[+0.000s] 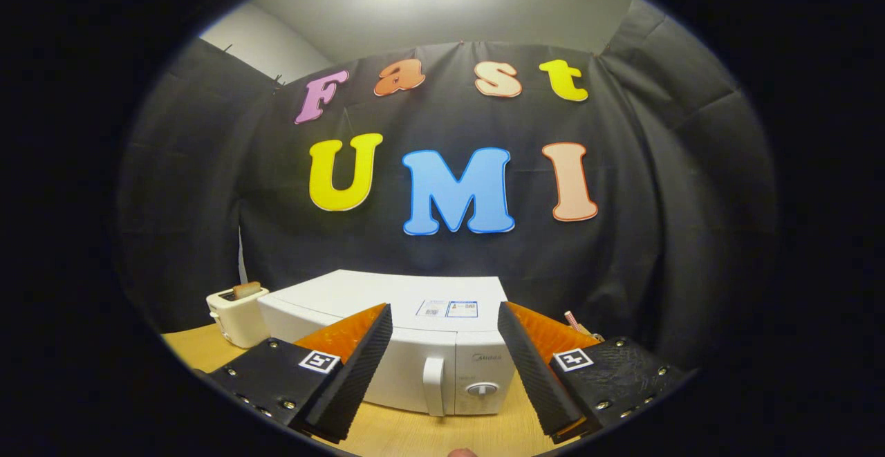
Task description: Open the microwave, put the food inside, and close the microwave door.
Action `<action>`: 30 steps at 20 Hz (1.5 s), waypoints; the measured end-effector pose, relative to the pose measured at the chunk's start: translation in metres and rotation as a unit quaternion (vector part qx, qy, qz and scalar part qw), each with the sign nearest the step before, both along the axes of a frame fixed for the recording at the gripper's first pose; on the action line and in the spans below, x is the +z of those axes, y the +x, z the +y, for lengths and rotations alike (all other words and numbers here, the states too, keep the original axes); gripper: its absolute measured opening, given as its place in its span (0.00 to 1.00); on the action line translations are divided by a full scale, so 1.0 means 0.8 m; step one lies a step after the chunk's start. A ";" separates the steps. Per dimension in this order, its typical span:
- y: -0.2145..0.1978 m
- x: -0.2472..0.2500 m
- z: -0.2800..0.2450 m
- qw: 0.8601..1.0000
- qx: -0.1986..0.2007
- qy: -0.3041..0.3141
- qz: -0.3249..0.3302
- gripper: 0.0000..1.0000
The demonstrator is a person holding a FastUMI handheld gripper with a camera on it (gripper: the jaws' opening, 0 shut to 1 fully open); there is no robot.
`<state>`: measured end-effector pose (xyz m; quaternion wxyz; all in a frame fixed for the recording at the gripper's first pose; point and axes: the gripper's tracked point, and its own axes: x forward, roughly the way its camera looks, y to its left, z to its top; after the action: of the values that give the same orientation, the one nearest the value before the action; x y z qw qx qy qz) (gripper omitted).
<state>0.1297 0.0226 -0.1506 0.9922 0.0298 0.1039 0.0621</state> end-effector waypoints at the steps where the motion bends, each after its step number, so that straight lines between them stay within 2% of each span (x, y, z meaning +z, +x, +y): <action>1: 0.003 -0.014 0.001 1.000 0.001 0.002 0.013 0.97; 10: 0.023 -0.115 0.020 0.995 0.017 -0.006 0.101 0.97; 18: 0.025 -0.184 0.030 0.985 0.010 -0.024 0.168 0.97; 20: 0.026 -0.196 0.029 0.983 0.005 -0.029 0.182 0.79; 22: 0.028 -0.201 0.026 0.981 -0.007 -0.034 0.188 0.76; 23: 0.028 -0.200 0.025 0.981 -0.007 -0.032 0.189 0.64; 25: 0.027 -0.208 0.034 0.978 0.000 -0.014 0.207 0.58; 27: 0.027 -0.212 0.039 0.976 -0.008 -0.008 0.215 0.33; 29: 0.023 -0.209 0.042 0.976 -0.012 -0.018 0.216 0.26; 30: 0.022 -0.210 0.041 0.975 -0.015 -0.021 0.219 0.25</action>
<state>0.1474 0.0555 -0.3185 0.9467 0.0237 0.3191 0.0373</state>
